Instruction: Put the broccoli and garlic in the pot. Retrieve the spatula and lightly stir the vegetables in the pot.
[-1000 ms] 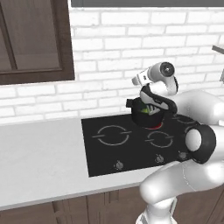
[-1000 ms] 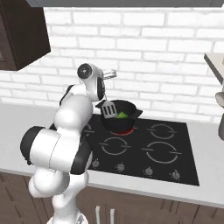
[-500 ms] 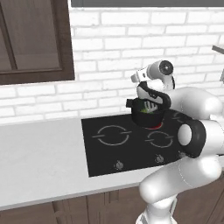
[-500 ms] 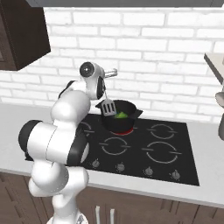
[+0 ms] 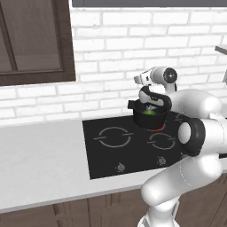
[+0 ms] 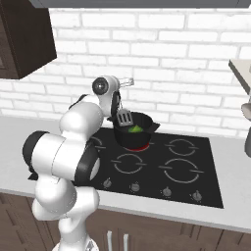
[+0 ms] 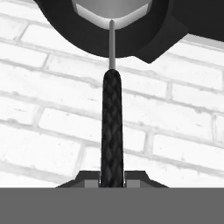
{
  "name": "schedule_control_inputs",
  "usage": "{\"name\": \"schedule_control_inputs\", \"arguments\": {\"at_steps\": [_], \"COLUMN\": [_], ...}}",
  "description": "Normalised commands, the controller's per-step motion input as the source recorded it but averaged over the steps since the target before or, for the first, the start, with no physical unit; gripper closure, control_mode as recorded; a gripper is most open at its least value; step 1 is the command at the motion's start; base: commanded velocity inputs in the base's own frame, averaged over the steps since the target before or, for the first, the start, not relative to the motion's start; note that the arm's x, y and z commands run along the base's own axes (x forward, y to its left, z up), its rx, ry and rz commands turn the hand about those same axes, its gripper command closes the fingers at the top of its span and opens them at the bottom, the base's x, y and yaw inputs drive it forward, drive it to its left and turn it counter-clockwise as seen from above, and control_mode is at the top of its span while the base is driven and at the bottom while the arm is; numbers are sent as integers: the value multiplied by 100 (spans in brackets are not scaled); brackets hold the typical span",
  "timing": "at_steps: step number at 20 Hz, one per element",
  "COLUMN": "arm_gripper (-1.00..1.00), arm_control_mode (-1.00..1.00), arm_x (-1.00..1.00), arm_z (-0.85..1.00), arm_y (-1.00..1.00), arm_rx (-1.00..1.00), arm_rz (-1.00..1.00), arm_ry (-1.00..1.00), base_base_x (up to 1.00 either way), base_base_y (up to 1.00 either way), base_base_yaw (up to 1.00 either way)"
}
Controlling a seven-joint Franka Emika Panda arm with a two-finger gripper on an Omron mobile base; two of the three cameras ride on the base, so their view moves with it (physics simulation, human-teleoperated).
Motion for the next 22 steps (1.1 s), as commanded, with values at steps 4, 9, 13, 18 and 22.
{"name": "schedule_control_inputs", "arguments": {"at_steps": [4,9,13,18,22], "arm_gripper": [100,100,100,100,100], "arm_control_mode": [-100,-100,-100,-100,-100], "arm_x": [42,39,29,31,29], "arm_z": [-9,-11,-29,-35,-43], "arm_y": [-4,-13,-16,-22,-15], "arm_rx": [0,0,0,0,0], "arm_rz": [-1,0,0,0,0], "arm_ry": [1,6,3,0,0], "base_base_x": [0,0,0,0,0], "base_base_y": [0,0,0,0,0], "base_base_yaw": [0,0,0,0,0]}}
